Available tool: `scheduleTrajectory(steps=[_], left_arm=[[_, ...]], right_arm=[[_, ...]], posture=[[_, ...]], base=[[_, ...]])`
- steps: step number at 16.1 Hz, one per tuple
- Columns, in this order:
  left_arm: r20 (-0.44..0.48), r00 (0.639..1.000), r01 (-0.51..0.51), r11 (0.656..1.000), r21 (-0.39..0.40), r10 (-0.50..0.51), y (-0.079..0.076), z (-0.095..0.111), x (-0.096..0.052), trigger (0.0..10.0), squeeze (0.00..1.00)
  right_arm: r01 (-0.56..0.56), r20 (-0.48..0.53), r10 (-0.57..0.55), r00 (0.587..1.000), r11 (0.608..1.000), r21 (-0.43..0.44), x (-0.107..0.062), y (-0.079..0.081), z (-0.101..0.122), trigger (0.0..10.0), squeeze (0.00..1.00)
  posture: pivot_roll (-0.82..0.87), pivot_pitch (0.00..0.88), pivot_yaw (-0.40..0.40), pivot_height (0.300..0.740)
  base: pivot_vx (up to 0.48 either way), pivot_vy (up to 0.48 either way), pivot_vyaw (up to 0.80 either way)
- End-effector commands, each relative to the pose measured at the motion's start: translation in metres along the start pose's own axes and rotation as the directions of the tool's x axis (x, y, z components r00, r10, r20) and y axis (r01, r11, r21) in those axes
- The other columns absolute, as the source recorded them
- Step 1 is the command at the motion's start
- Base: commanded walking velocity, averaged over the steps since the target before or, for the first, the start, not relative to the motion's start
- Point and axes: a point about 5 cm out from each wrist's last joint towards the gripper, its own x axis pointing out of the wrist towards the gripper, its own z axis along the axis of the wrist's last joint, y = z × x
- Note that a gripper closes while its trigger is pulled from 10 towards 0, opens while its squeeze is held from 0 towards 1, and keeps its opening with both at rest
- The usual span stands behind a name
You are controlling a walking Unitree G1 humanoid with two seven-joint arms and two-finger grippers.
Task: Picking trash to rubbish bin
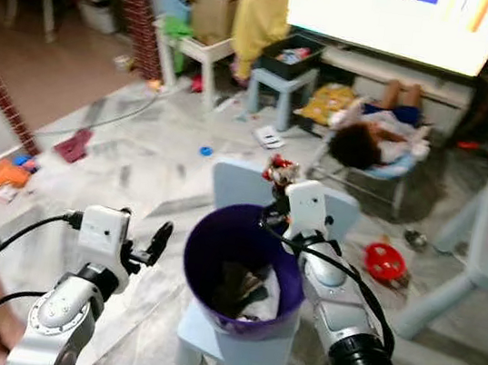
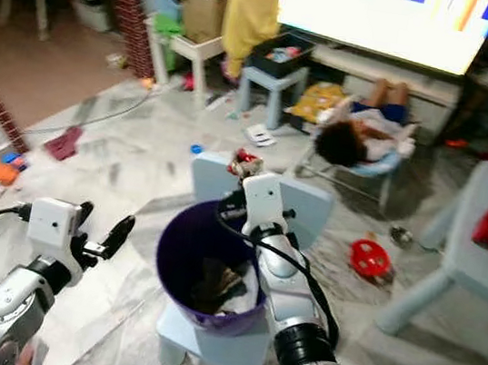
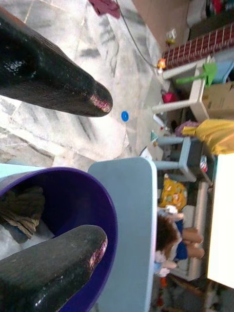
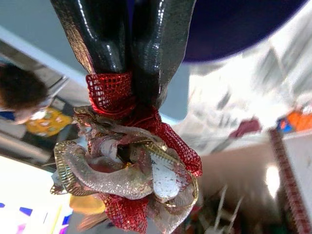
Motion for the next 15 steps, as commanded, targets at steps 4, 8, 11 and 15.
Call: scheduleTrajectory(steps=[4, 8, 11, 15], left_arm=[[-0.043, 0.999, -0.008, 1.0, 0.006, 0.008, 0.003, -0.005, 0.0, 10.0, 0.0], [-0.043, 0.999, 0.002, 1.0, 0.004, -0.002, 0.001, -0.003, 0.003, 10.0, 0.0], [-0.05, 0.999, 0.005, 1.0, -0.003, -0.005, -0.002, -0.005, 0.005, 10.0, 0.0], [-0.055, 0.998, 0.016, 1.0, -0.007, -0.016, -0.004, -0.006, 0.008, 10.0, 0.0]], right_arm=[[-0.029, -0.007, 0.029, 1.0, 0.999, 0.013, 0.005, 0.008, -0.003, 0.0, 0.0], [-0.028, -0.016, 0.028, 0.999, 1.0, 0.011, 0.007, 0.01, -0.003, 0.0, 0.0], [-0.06, -0.051, 0.059, 0.997, 0.998, -0.014, 0.007, 0.018, -0.012, 0.0, 0.0], [-0.085, -0.119, 0.08, 0.99, 0.996, -0.035, 0.006, 0.025, -0.023, 4.7, 0.0]], posture=[[0.16, 0.06, 0.019, 0.74], [0.16, 0.068, 0.008, 0.74], [0.17, 0.065, 0.01, 0.74], [0.16, 0.061, 0.016, 0.74]], base=[[0.0, 0.0, 0.1], [0.0, 0.0, 0.0], [0.0, 0.0, 0.0], [0.0, 0.0, 0.0]])
